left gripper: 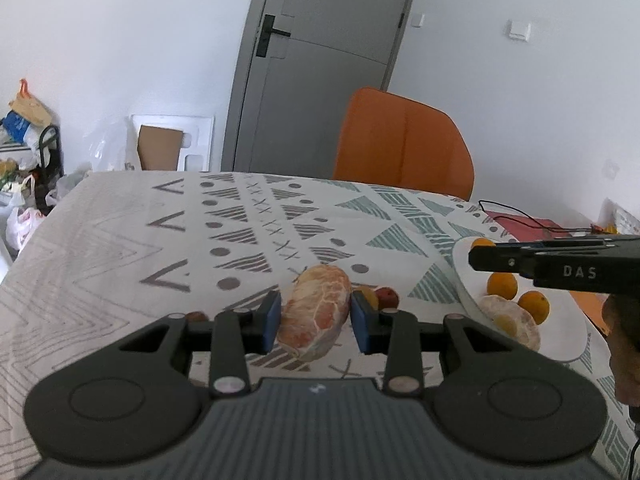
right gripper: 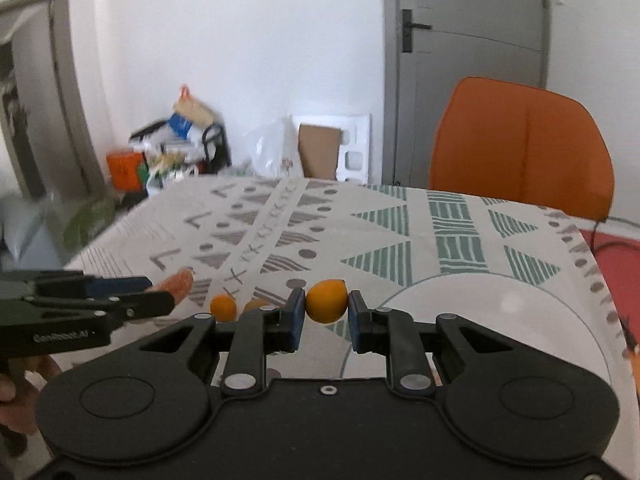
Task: Organize fruits
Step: 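Carry the peeled segment and small orange over the white plate with both tools, then lower both fruits onto the white plate and open both tools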
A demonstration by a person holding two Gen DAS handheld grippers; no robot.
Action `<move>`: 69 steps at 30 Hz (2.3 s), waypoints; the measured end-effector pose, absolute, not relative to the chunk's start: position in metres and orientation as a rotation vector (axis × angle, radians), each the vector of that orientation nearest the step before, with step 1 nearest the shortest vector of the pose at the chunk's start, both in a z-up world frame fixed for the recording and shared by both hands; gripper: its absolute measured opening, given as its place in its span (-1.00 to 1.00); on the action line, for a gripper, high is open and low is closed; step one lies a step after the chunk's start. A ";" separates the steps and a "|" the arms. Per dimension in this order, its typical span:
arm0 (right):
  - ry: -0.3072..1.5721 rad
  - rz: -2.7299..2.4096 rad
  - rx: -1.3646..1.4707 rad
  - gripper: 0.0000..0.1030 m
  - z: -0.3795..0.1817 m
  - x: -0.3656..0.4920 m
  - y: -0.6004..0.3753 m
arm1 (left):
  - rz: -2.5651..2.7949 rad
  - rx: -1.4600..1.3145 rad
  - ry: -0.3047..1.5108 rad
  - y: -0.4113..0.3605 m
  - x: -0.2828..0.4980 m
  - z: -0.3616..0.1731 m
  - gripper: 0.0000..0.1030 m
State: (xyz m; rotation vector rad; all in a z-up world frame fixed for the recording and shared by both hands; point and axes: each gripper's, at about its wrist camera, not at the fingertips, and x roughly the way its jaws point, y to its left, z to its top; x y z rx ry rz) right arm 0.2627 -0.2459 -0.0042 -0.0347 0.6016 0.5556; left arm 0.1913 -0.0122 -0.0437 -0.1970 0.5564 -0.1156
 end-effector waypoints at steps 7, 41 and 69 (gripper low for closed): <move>0.568 0.514 0.043 -0.59 -0.002 0.261 -0.276 | -0.129 -0.166 0.531 -0.035 0.195 -0.029 -0.30; 0.557 0.362 0.230 -0.57 -0.037 0.245 -0.389 | -0.242 -0.078 0.527 -0.138 0.231 -0.017 -0.30; 0.539 0.326 0.319 0.05 -0.036 0.235 -0.402 | -0.235 -0.040 0.519 -0.149 0.233 -0.010 0.40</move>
